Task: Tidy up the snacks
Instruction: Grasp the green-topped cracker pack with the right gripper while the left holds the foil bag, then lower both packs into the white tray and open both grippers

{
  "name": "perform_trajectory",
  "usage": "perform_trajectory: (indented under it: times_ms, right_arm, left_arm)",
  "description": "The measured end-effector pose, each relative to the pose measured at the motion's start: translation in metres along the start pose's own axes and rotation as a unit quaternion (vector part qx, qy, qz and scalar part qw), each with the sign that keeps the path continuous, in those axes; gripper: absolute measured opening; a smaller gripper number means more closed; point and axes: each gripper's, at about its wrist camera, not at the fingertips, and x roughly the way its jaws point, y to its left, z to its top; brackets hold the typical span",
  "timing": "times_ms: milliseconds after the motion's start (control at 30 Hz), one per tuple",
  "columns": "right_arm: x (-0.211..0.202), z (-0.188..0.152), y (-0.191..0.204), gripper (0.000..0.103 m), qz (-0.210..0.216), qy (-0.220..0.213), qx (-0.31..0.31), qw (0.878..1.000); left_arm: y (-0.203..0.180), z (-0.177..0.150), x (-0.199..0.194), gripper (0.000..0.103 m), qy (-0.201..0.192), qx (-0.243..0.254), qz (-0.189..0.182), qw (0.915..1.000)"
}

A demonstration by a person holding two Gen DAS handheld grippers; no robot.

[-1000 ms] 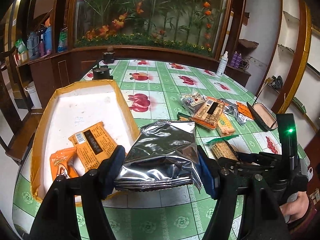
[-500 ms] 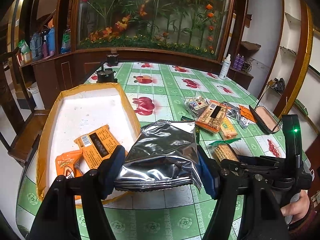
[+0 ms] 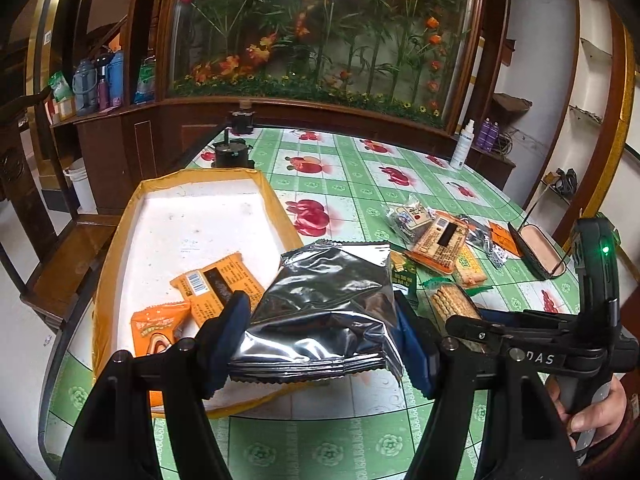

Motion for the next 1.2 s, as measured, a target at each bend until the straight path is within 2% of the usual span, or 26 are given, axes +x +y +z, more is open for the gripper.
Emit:
perform_trajectory:
  times_ms: [533, 1033, 1200]
  right_arm:
    - [0.002, 0.027, 0.048, 0.051, 0.052, 0.007, -0.03, 0.998]
    - [0.03, 0.069, 0.099, 0.051, 0.081, 0.013, -0.055, 0.995]
    - [0.046, 0.088, 0.111, 0.051, 0.084, 0.022, -0.058, 0.995]
  left_arm:
    - [0.027, 0.002, -0.003, 0.069, -0.004, -0.024, 0.015, 0.9996]
    - [0.084, 0.019, 0.012, 0.069, 0.002, -0.063, 0.06, 0.9962]
    - [0.101, 0.036, 0.023, 0.069, 0.008, -0.071, 0.066, 0.9952]
